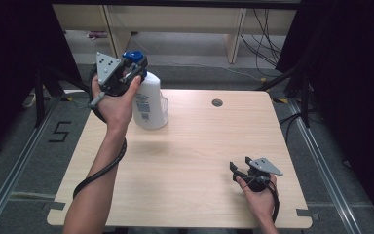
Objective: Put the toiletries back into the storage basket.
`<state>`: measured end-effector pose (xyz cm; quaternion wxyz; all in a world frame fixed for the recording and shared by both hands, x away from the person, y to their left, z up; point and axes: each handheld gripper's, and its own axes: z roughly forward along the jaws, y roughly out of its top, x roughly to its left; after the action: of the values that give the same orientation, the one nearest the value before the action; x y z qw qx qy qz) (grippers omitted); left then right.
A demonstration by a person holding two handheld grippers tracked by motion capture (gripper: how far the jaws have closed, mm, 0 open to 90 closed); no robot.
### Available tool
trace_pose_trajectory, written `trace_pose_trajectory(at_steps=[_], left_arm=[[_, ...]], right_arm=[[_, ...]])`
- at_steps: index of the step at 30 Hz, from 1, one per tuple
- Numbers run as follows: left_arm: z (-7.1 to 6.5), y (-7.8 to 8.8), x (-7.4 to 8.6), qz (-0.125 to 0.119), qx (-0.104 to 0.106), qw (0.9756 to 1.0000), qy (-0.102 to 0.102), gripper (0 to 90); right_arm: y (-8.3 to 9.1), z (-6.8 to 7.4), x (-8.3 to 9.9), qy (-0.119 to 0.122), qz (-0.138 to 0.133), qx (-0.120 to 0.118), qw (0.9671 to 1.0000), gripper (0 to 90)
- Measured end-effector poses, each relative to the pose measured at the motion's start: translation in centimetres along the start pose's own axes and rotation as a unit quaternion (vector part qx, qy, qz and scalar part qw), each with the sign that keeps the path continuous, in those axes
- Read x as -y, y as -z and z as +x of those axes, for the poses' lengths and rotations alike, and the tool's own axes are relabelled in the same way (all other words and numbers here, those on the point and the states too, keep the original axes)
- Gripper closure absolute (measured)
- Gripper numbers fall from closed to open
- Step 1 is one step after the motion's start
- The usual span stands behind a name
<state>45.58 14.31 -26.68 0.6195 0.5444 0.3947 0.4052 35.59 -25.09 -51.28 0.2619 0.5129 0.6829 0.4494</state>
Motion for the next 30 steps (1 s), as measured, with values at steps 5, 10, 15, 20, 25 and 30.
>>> trace_pose_trajectory(at_steps=[5, 10, 15, 20, 25, 30], left_arm=[[0.4, -0.8, -0.4, -0.004, 0.001, 1.0, -0.002, 60.0], [0.4, -1.2, -1.1, -0.006, -0.001, 0.9999, -0.008, 60.0], [0.6, -2.0, -1.7, -0.007, -0.01, 0.9999, -0.01, 59.9], [0.4, -2.6, -2.1, -0.007, -0.01, 0.9998, -0.017, 59.9], [0.2, -3.3, -2.5, -0.003, -0.009, 0.9999, -0.006, 59.9], [0.1, -4.0, -2.6, 0.001, -0.006, 1.0, -0.008, 59.9]], right_arm=[[-0.1, -0.3, 0.0, 0.013, -0.005, -0.002, 0.9999, 32.8], [0.0, 0.0, 0.0, -0.003, 0.001, 0.0, 1.0, 32.7], [0.0, 0.2, 0.0, -0.009, 0.0, -0.001, 1.0, 32.8], [-0.1, 0.0, 0.0, 0.0, -0.001, -0.001, 1.0, 32.7], [-0.1, 0.0, 0.0, 0.004, -0.005, -0.002, 1.0, 32.7], [-0.1, 0.0, 0.0, 0.004, -0.005, -0.001, 1.0, 32.8]])
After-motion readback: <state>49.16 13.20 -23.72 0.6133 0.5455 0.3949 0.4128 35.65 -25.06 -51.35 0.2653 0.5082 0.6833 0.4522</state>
